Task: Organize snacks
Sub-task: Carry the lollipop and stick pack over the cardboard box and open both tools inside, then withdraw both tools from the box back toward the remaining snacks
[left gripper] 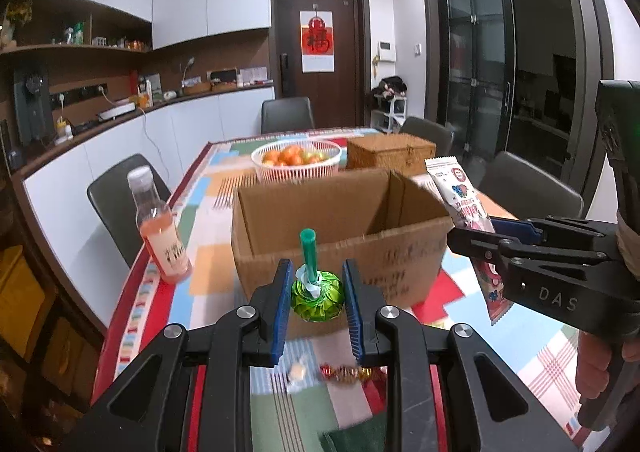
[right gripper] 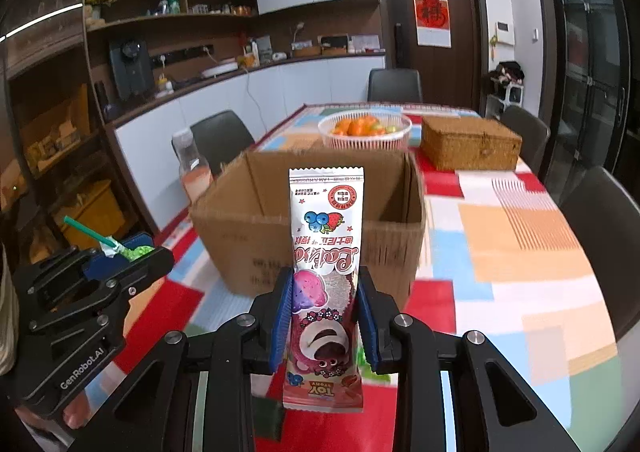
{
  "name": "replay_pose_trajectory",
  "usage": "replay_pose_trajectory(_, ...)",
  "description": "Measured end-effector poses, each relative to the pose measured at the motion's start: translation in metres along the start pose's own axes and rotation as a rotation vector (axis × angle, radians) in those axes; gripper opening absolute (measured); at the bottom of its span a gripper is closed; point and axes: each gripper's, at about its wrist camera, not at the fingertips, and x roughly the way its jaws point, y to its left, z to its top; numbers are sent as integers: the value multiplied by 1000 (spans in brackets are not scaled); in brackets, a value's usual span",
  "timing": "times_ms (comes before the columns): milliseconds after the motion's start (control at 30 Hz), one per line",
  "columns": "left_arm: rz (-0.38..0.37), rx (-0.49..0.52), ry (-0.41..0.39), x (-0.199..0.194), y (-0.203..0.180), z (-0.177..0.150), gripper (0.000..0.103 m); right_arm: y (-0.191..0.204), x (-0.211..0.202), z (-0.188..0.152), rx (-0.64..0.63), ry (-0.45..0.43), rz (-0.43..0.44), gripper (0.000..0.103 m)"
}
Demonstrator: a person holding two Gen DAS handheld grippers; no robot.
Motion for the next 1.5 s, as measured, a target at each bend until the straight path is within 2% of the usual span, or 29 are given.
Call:
replay_pose_trajectory(167, -2, -6, -12, 15, 6, 23, 25, -3, 6, 28, -8, -46, 1, 31)
replay_pose_trajectory(367, -12, -30, -2, 42, 15, 48, 25, -8, 26, 54, -14, -53, -10, 31)
replay_pose_trajectory(567, -19, -29, 25, 73, 18, 68, 25, -15, 54, 73, -4, -23, -6, 31)
replay_pose_trajectory(900, 10, -3, 134, 131, 19, 78, 26, -22, 101, 96, 12, 53, -9, 31)
replay_pose_trajectory(933, 16, -2, 138, 133, 18, 78, 27, -22, 104, 95, 14, 57, -16, 32)
replay_pose_trajectory(967, 36, -4, 146, 136, 19, 77, 37, -24, 108, 96, 19, 61, -23, 32)
replay_pose_trajectory(1000, 63, -12, 147, 136, 19, 77, 45, -25, 112, 96, 20, 67, -28, 34)
replay_pose_trajectory(1033, 79, -20, 138, 135, 21, 76, 55, -25, 115, 95, 23, 71, -33, 42)
replay_pose_trajectory(1067, 88, -23, 123, 131, 21, 75, 57, -26, 118, 94, 28, 80, -42, 50)
replay_pose_trajectory(1167, 107, 5, 109, 121, 15, 70, 59, -31, 114, 89, 52, 75, -48, 52)
replay_pose_trajectory(1267, 92, 10, 86, 106, 9, 66, 63, -33, 104, 83, 56, 66, -47, 52)
replay_pose_trajectory(1500, 50, 14, 56, 76, -7, 53, 64, -32, 70, 65, 32, 25, -43, 52)
